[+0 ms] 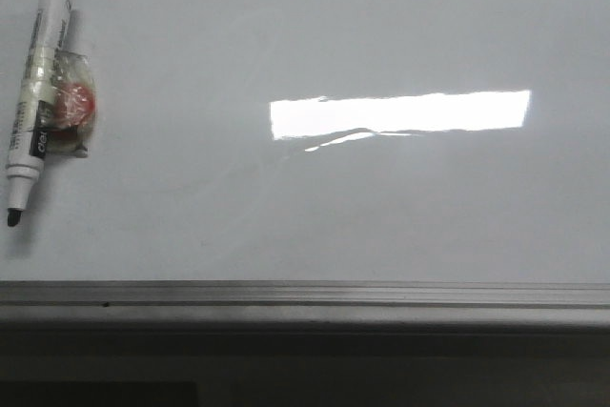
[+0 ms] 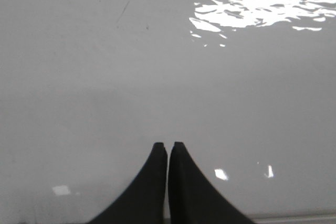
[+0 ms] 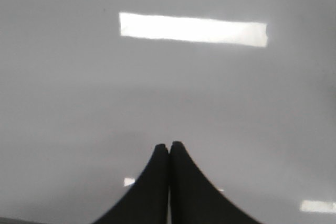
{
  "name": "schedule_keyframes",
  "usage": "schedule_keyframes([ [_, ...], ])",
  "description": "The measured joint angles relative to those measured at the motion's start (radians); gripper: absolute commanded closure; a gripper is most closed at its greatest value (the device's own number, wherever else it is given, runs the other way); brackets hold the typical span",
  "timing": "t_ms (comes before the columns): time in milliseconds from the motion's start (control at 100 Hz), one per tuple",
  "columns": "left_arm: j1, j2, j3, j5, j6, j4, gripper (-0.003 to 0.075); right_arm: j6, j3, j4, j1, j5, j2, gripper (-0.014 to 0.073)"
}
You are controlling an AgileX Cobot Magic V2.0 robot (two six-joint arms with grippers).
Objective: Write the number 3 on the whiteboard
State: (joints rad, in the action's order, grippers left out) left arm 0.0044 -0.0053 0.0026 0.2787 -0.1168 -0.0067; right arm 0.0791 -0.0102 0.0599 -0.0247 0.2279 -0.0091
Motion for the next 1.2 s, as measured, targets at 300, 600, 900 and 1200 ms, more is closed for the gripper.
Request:
schedule_keyframes([
  [300, 0.000, 0.005, -0.029, -0.058, 0.023, -0.115, 0.0741, 0.000, 0.000, -0.143, 0.000, -0.017, 0.019, 0.0645],
  [600, 0.001, 0.197, -0.386, 0.215, -0.003, -0.071, 0.0741, 0.000, 0.046, -0.320, 0.000, -0.081, 0.314, 0.0645],
  [900, 0.001, 0.243, -0.423, 0.234, -0.003, -0.134, 0.0510, 0.000, 0.292, -0.331, 0.000, 0.167, 0.473, 0.0645],
  [1200, -0.002, 0.296, -0.338, 0.117, -0.023, -0.247, 0.0351, 0.000, 0.308, -0.331, 0.000, 0.223, 0.476, 0.0645],
])
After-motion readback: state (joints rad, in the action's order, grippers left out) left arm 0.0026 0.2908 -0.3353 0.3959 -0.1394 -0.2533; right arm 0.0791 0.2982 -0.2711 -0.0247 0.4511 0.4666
